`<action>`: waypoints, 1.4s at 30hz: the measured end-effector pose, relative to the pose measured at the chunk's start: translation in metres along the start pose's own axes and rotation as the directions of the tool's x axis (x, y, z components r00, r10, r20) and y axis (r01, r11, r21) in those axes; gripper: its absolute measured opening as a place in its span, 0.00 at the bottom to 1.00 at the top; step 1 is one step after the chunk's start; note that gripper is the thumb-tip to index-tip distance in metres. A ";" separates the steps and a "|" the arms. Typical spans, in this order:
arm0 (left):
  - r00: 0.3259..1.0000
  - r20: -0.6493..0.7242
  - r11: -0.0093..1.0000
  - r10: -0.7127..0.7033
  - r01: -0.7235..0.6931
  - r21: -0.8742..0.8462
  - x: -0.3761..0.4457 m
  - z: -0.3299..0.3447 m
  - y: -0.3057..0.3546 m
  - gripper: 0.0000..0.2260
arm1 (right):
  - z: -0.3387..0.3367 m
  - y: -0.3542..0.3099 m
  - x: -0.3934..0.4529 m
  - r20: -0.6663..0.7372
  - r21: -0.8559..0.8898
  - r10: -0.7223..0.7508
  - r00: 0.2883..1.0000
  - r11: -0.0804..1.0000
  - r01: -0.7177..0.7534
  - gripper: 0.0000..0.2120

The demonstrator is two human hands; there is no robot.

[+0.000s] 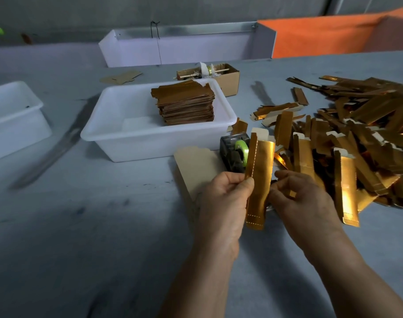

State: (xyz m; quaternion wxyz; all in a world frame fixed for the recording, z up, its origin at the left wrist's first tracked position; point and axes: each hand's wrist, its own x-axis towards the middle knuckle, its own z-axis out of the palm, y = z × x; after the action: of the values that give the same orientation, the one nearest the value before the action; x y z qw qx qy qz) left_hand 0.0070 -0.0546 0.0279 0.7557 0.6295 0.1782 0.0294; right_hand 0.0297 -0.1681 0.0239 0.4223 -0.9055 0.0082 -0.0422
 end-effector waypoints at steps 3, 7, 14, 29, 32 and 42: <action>1.000 0.026 0.998 0.014 -0.015 0.057 0.002 -0.001 0.000 0.03 | 0.003 0.003 -0.003 -0.033 0.011 -0.009 0.999 1.000 0.010 0.08; 0.999 0.025 0.987 0.048 -0.051 0.151 0.003 -0.002 -0.001 0.04 | 0.009 0.007 -0.007 -0.056 0.039 -0.035 0.998 0.999 0.037 0.09; 0.995 -0.020 0.954 0.097 -0.088 0.285 0.000 0.003 0.001 0.02 | 0.005 0.007 -0.008 -0.054 -0.415 -0.236 0.970 0.889 0.193 0.06; 0.991 0.095 0.995 -0.092 0.095 -0.034 -0.016 -0.011 0.014 0.04 | -0.050 -0.020 -0.020 0.313 0.408 -0.225 0.923 0.909 0.083 0.11; 0.990 0.119 0.996 -0.075 0.079 -0.031 -0.019 -0.011 0.015 0.04 | -0.046 -0.026 -0.019 0.310 0.329 -0.267 0.913 0.931 0.160 0.12; 0.983 0.183 0.999 -0.006 0.013 -0.036 -0.025 -0.014 0.014 0.05 | -0.040 -0.026 -0.021 0.207 0.075 -0.350 0.913 0.937 0.342 0.16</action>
State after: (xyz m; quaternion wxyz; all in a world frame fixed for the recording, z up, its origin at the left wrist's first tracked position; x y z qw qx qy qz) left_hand -0.0183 -0.0458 0.0448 0.7806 0.6146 0.1103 -0.0290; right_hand 0.0053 -0.1814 0.0678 0.4231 -0.8837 -0.1992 -0.0173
